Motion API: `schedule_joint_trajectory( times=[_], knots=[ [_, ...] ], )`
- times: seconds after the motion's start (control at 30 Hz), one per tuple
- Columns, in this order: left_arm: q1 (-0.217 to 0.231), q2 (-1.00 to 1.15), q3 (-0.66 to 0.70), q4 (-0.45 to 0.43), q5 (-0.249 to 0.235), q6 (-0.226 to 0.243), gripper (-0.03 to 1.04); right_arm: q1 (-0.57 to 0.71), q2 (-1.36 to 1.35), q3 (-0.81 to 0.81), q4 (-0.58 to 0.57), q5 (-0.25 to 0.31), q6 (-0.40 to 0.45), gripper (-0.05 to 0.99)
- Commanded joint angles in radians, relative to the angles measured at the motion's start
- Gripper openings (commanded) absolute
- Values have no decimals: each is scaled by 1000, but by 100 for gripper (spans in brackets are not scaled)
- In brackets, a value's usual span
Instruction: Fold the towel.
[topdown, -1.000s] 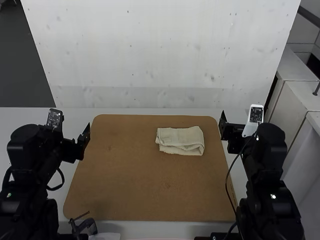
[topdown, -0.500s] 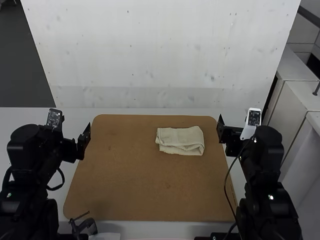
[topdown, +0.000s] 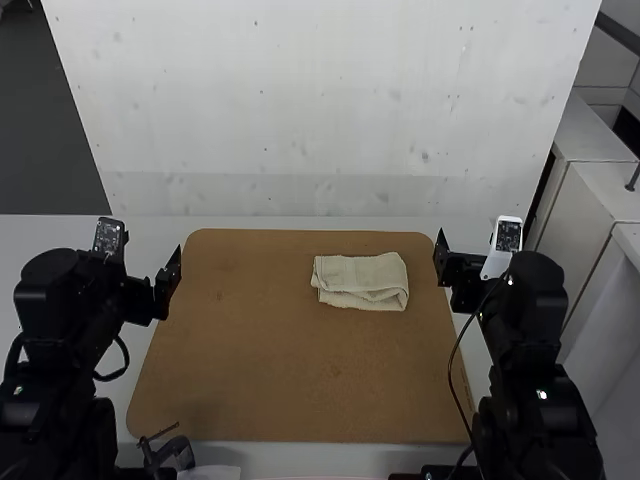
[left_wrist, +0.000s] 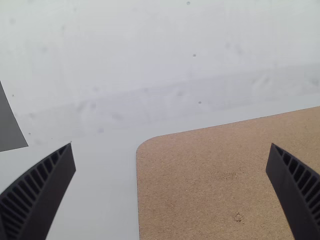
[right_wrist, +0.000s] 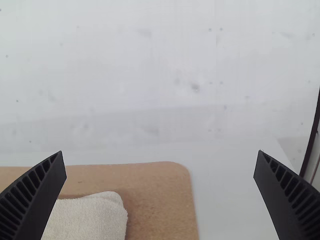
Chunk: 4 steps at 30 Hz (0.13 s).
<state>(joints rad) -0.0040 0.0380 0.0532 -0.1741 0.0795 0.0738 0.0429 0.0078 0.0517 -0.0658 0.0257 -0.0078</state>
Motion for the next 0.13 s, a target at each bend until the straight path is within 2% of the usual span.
schedule_joint_trajectory(
  times=[0.0, 0.1],
  knots=[
    [4, -16, 7, 12, 11, -8, 99, -1, 4, 7, 9, -7, 9, 97],
    [4, -16, 7, 12, 13, -8, 99, -1, 4, 7, 9, -7, 9, 97]
  ],
)
